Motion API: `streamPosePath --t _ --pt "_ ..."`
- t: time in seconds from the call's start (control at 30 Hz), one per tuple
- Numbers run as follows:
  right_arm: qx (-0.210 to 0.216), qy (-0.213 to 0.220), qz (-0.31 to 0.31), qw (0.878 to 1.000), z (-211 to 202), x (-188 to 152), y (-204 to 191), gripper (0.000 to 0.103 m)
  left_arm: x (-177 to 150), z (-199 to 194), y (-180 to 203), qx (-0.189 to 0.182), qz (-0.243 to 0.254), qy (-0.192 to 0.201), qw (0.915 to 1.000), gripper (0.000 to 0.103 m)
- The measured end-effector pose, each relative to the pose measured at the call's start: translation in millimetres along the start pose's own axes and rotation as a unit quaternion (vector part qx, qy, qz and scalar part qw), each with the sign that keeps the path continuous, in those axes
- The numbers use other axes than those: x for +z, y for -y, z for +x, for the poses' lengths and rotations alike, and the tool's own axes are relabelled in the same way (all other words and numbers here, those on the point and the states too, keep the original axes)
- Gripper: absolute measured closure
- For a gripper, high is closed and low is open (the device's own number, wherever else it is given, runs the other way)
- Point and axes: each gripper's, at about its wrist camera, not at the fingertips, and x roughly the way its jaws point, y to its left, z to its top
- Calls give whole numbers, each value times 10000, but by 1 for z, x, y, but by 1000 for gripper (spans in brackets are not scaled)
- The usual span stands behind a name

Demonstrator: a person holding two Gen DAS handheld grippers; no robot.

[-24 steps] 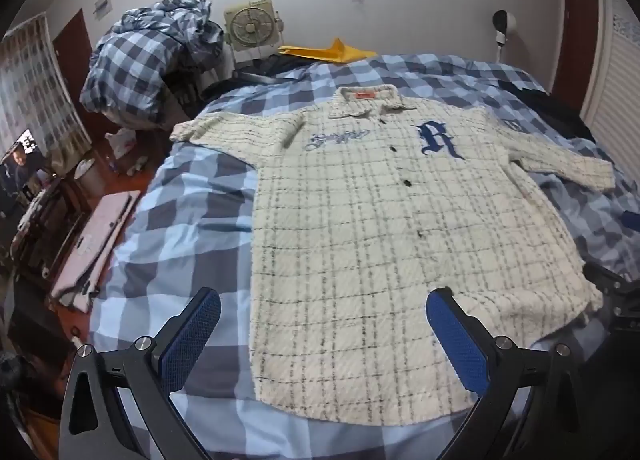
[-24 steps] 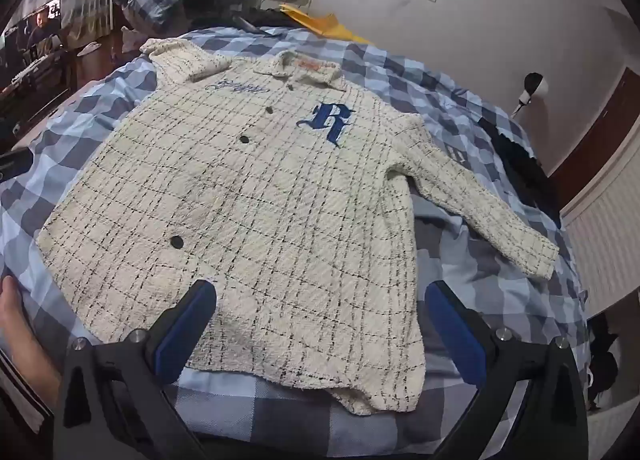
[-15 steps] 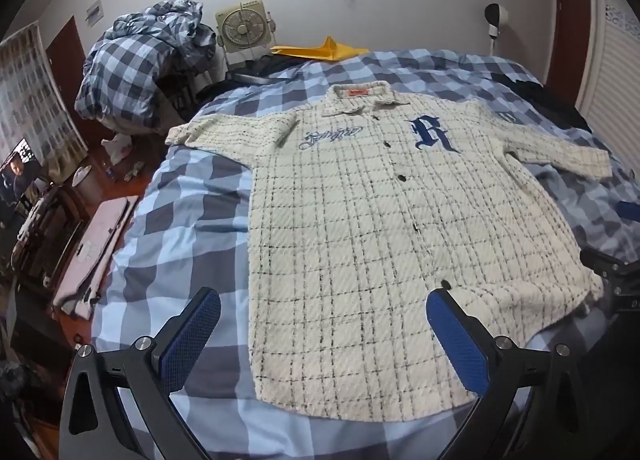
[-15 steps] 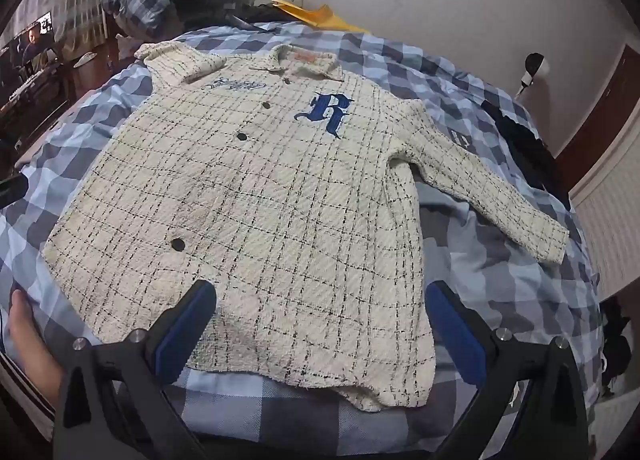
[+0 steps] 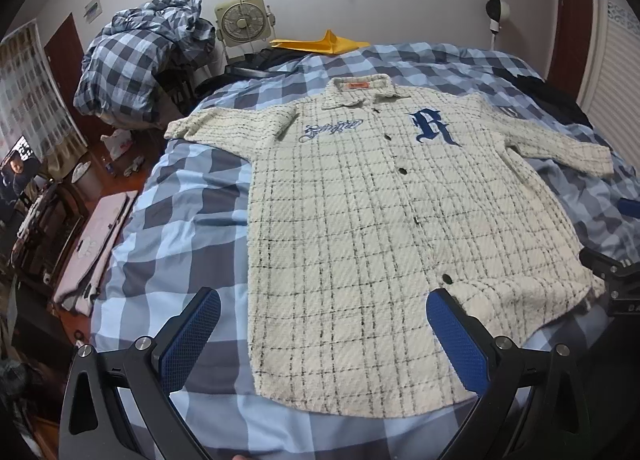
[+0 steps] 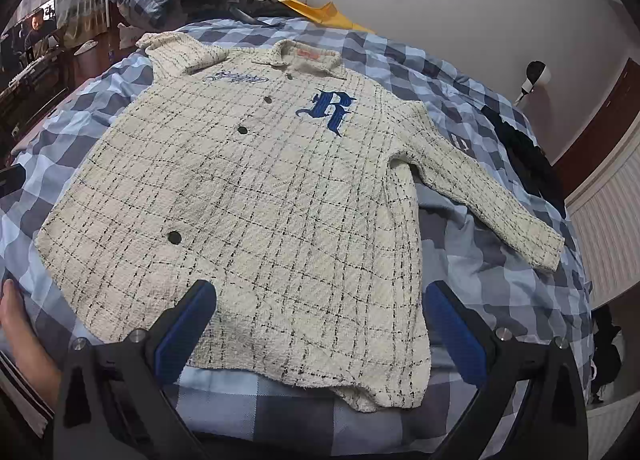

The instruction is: Fold small clothes

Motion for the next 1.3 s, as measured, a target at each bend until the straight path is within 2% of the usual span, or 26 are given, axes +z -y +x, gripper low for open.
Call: streamPosePath --t 1.13,1.3 --pt "-112 -35 -102 9999 1 -5 -7 1 -4 7 2 -236 -25 -238 9994 0" --pt "-126 -57 -139 9998 1 -5 -9 1 -4 10 0 -307 -107 -392 9987 0"
